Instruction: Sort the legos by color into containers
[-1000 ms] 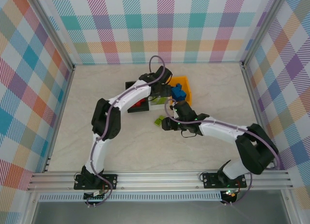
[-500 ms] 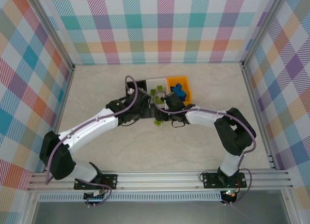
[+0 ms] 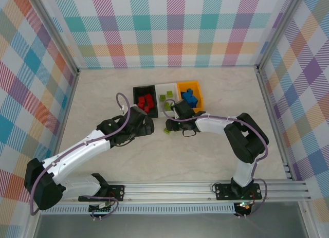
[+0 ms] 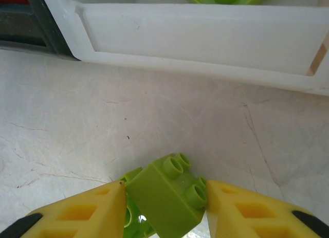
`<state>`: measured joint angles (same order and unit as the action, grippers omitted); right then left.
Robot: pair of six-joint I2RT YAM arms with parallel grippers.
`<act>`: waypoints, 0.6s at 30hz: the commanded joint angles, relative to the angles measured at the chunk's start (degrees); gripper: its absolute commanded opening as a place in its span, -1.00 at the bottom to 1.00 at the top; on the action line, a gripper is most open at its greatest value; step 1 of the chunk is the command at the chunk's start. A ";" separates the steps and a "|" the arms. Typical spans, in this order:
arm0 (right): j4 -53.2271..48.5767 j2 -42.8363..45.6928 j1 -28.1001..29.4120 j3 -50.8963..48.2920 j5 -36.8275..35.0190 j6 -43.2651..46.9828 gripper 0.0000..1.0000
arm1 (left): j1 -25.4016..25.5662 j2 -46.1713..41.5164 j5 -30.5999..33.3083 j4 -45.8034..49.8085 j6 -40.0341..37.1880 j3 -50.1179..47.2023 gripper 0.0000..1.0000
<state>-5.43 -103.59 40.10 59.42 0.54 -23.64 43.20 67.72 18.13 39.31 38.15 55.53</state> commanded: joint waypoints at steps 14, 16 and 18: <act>-0.34 4.25 0.25 -2.29 -0.38 0.41 -0.56 | -1.19 0.66 -1.16 0.47 -3.01 -0.33 1.00; -1.95 4.38 0.20 -1.30 -0.57 0.50 -0.20 | -1.19 0.67 -1.25 0.56 -3.16 -0.25 1.00; -3.72 3.89 0.29 -0.14 -1.43 0.28 0.14 | -1.19 0.41 -1.03 0.86 -3.04 -0.33 1.00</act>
<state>-6.15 -101.23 40.12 57.69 0.27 -23.07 42.46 68.14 17.39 39.05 36.21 54.81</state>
